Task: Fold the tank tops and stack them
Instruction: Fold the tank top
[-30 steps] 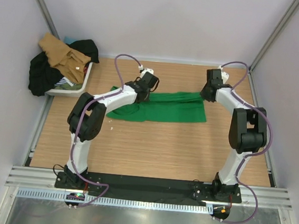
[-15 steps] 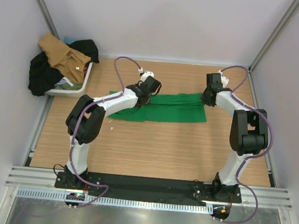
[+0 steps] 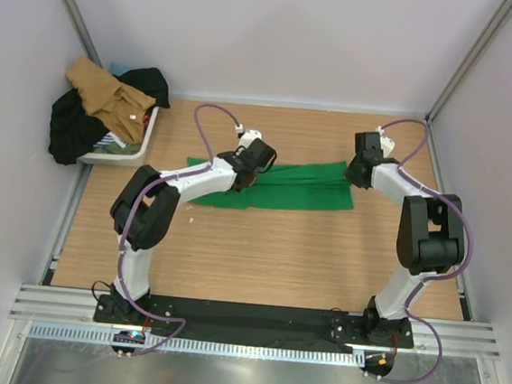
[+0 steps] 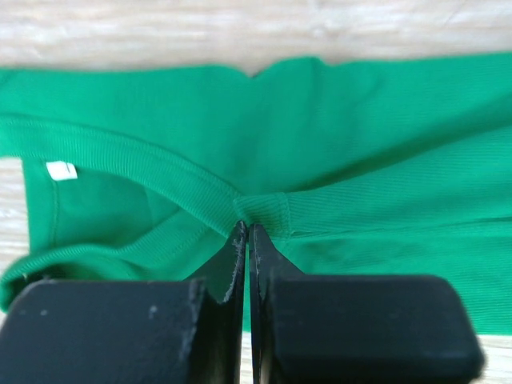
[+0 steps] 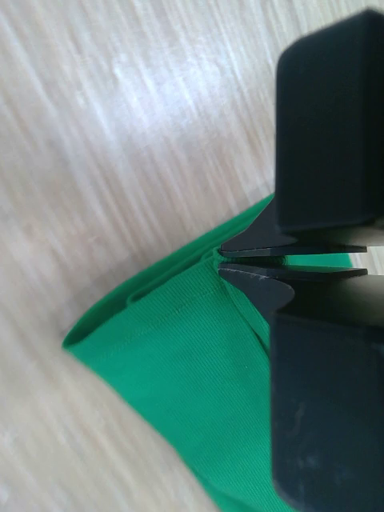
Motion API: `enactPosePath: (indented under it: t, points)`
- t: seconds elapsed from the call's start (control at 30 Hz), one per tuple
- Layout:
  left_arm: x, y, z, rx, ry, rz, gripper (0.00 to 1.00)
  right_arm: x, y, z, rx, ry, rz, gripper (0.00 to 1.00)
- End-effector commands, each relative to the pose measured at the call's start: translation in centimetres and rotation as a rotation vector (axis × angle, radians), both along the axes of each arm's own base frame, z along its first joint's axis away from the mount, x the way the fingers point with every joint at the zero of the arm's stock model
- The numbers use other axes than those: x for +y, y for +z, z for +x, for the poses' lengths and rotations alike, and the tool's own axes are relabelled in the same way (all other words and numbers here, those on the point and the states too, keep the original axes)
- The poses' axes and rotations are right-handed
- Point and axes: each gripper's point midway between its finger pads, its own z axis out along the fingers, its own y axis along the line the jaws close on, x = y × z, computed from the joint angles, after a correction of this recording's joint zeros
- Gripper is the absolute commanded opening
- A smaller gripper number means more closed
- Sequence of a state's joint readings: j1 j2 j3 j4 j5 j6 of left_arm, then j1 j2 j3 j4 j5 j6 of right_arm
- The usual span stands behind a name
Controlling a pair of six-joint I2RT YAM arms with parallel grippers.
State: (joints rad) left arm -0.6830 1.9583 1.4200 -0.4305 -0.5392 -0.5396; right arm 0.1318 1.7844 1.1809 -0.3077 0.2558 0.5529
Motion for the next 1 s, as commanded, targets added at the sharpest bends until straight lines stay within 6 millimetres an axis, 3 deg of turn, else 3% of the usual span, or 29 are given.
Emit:
enactPosePath:
  t: [0.0, 0.17, 0.37, 0.63, 0.97]
  points:
    - [1.2, -0.2, -0.9, -0.007, 0.065, 0.014, 0.0, -1.0, 0.2, -0.5, -0.029, -0.06, -0.022, 0.01]
    - [2.0, -2.0, -1.6, 0.02, 0.102, 0.035, 0.0, -1.0, -2.3, -1.5, 0.028, -0.071, -0.023, 0.01]
    - [2.5, -3.4, -1.8, 0.051, 0.109, 0.08, 0.0, -0.8, -3.6, -2.8, 0.07, -0.073, -0.028, 0.01]
    - [3.4, -5.4, -2.2, 0.092, 0.116, 0.114, 0.0, -0.9, -5.3, -7.7, 0.17, -0.102, -0.037, 0.01]
    - [3.9, -5.8, -1.0, 0.109, 0.106, 0.096, 0.0, 2.9, -5.8, -15.5, 0.232, -0.076, -0.1, 0.01]
